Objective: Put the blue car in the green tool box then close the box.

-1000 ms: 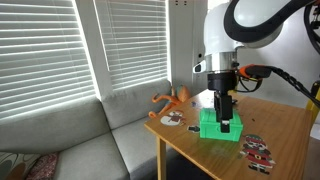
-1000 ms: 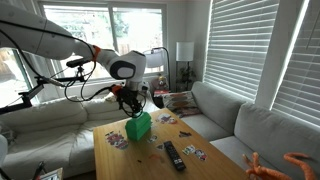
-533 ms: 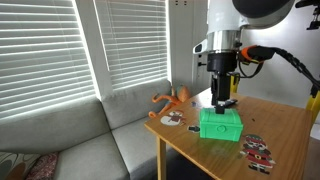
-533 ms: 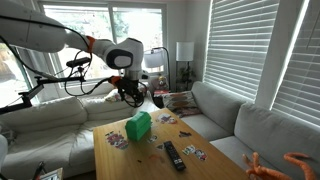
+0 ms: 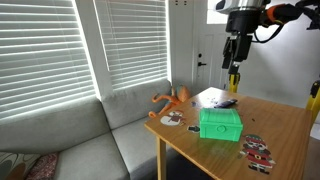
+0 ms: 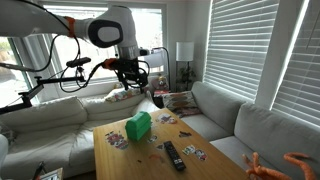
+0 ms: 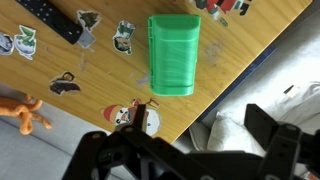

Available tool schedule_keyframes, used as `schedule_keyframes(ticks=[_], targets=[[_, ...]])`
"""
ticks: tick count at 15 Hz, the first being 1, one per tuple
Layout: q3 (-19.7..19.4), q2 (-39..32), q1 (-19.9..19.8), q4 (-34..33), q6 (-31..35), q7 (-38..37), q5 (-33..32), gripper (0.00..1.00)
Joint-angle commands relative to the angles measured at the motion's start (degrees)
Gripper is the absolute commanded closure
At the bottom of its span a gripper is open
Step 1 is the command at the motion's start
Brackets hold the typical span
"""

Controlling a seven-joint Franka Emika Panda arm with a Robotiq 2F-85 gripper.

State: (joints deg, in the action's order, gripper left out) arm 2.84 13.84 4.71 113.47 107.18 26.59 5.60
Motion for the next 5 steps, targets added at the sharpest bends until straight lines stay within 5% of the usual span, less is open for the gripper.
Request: schedule_keyframes(ticks=[1, 5], targets=[[-1.07, 0.63, 0.57, -0.03, -0.19, 0.31, -0.51, 0.0], [-1.57, 1.3, 0.55, 0.28, -0.2, 0.8, -0.73, 0.0]])
